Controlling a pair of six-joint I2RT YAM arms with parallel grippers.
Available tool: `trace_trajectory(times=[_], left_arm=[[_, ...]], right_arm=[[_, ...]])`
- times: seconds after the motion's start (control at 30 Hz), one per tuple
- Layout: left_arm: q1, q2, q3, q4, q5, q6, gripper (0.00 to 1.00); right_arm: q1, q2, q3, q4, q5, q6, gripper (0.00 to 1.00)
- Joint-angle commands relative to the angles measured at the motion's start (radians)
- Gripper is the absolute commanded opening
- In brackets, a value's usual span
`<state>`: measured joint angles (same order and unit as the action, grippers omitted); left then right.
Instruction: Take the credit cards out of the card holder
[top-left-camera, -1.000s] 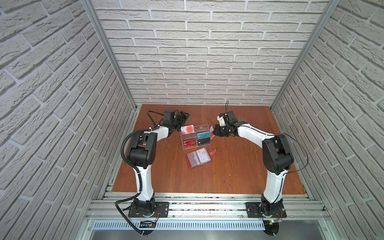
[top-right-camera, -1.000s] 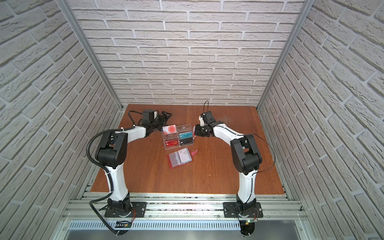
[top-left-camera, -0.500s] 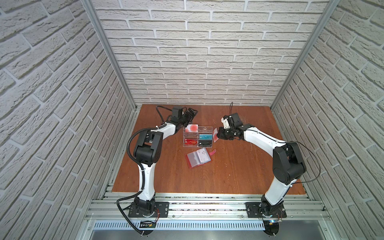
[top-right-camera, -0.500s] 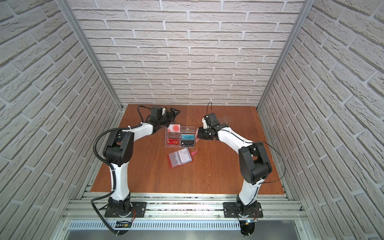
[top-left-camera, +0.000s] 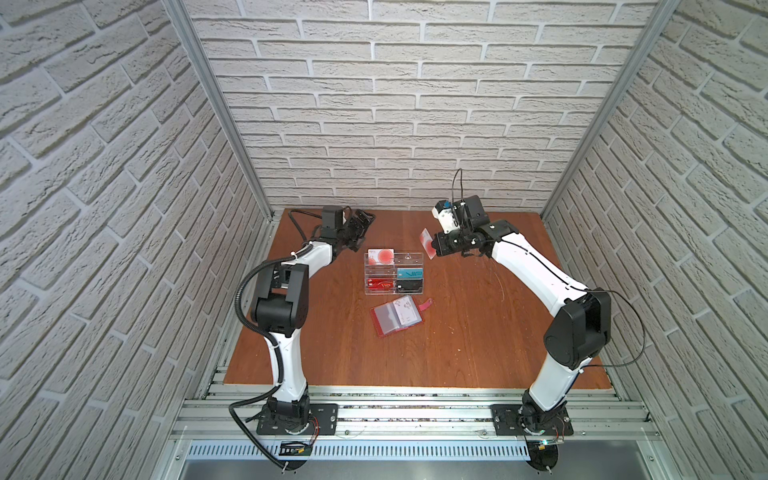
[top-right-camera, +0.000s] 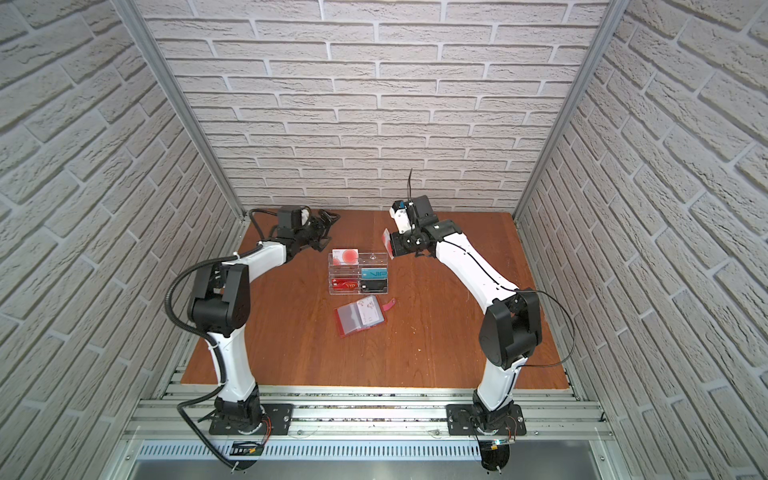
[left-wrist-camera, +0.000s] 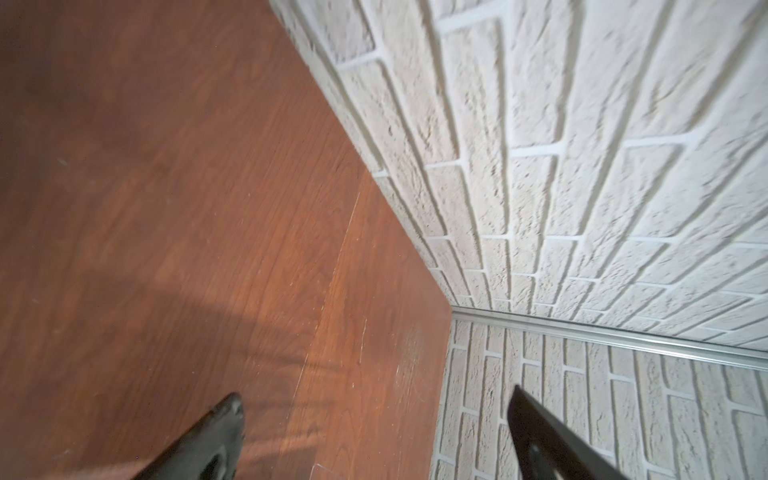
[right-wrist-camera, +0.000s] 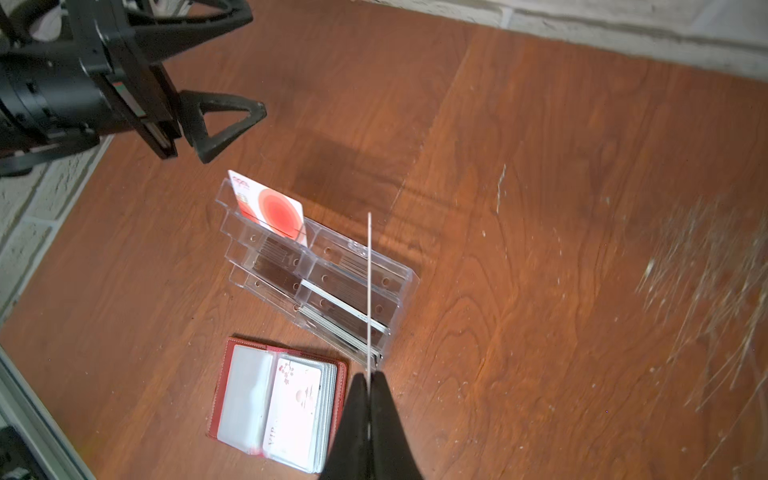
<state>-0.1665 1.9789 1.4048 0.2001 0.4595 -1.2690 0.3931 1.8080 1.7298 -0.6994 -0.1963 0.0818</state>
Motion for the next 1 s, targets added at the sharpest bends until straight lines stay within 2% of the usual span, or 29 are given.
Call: trace_trajectory(times=[0.0, 0.2, 0.47, 0.63, 0.97], left_arm=[[0.027, -0.092, -0.050, 0.058, 0.051, 0.012, 0.98], [0.056, -0.214, -0.214, 0.140, 0.075, -0.026, 0.98], [0.100, -0.345, -0.494, 0.334, 0.108, -0.123, 0.98], [0.100, -0.398, -0.602, 0.389, 0.102, -0.147, 0.98], [0.097, -0.409, -0.700, 0.459, 0.116, -0.174, 0.98]], right_arm=[[0.051, 0.057, 0.117, -0.099, -0.005, -0.221, 0.06], [0.121, 0.152, 0.280, -0.143, -0.051, -0.527, 0.06], [0.126, 0.369, 0.575, -0.295, -0.188, -0.803, 0.05], [0.128, 0.507, 0.769, -0.366, -0.208, -0.879, 0.05], [0.132, 0.589, 0.790, -0.300, -0.212, -0.969, 0.06]])
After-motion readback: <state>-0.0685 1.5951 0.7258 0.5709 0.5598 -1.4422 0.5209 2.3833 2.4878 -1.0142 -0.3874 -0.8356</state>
